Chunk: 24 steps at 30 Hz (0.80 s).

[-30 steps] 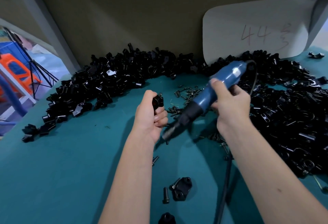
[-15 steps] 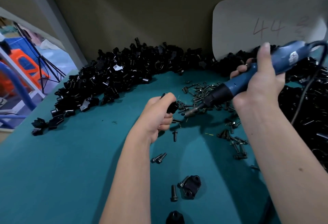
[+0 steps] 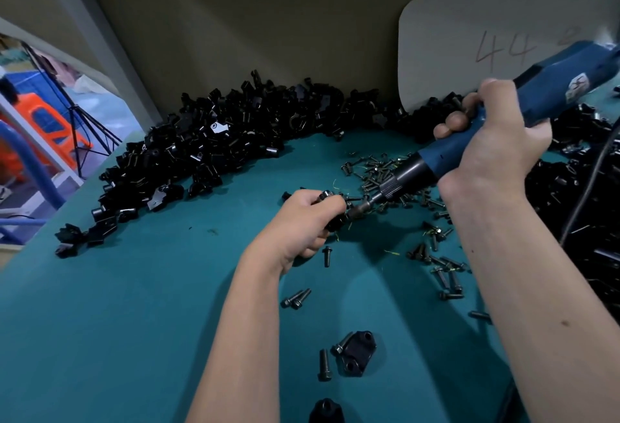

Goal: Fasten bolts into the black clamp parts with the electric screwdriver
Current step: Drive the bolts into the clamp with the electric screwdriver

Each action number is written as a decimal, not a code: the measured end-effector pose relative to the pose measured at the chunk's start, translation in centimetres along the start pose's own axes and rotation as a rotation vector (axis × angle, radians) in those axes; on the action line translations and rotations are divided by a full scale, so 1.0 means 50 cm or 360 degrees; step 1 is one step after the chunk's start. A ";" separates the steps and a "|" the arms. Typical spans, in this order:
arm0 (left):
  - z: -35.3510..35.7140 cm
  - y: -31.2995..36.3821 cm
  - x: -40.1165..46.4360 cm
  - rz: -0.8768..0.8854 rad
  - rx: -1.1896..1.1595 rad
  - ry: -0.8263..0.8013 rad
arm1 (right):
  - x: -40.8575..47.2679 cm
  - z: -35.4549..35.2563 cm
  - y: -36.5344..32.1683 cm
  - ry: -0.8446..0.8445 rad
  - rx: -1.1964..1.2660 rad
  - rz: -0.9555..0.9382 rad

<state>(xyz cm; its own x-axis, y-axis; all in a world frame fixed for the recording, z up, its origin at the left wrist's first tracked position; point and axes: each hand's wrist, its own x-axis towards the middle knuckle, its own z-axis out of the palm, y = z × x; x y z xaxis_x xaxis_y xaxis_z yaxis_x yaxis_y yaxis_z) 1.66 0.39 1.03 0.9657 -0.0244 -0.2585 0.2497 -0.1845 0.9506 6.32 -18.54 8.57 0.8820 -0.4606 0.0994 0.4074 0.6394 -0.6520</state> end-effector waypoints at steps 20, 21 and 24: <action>0.017 0.007 0.001 -0.0057 -0.0101 -0.0005 | -0.006 0.003 -0.001 0.0030 0.0020 -0.0045; 0.017 0.007 0.001 -0.0060 -0.0121 -0.0008 | -0.006 0.003 -0.001 0.0032 0.0023 -0.0050; 0.015 0.006 0.001 -0.0069 -0.0160 -0.0018 | -0.006 0.004 0.001 0.0048 0.0035 -0.0059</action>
<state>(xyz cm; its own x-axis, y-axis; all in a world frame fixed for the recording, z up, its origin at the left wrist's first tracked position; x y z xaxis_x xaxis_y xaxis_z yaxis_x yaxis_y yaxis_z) 1.74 -0.40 1.16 0.9531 -0.0300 -0.3011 0.2977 -0.0859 0.9508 6.11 -18.25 8.63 0.8589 -0.5022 0.1001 0.4448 0.6349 -0.6317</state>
